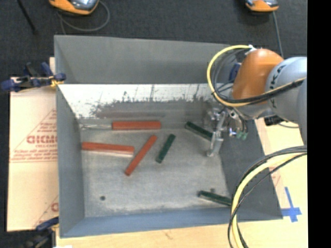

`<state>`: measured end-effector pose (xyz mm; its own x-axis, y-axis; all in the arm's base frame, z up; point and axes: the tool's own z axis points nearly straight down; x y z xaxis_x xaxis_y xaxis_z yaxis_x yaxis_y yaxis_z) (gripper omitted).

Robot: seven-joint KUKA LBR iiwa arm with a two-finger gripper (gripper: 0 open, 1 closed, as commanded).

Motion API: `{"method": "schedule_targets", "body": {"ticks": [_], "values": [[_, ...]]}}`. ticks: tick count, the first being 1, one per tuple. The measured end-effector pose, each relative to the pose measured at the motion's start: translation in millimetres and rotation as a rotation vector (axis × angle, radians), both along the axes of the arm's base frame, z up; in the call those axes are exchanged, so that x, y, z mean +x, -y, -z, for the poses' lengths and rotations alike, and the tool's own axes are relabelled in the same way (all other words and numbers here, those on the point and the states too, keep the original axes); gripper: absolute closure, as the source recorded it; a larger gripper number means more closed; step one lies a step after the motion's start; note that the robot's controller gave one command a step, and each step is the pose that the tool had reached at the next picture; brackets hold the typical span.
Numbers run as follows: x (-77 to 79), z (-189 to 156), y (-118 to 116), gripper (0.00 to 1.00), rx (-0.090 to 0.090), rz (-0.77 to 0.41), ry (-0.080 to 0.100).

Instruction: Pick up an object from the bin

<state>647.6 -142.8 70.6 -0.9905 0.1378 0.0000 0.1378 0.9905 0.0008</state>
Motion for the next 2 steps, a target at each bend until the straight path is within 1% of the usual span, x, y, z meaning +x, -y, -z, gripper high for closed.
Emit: {"method": "schedule_targets", "body": {"ticks": [1, 2], "values": [[0.9, -1, 1, 1.0, -0.003, -0.003, 0.004], [-4.2, -108, 0, 1.0, -0.006, -0.163, 0.012]]}}
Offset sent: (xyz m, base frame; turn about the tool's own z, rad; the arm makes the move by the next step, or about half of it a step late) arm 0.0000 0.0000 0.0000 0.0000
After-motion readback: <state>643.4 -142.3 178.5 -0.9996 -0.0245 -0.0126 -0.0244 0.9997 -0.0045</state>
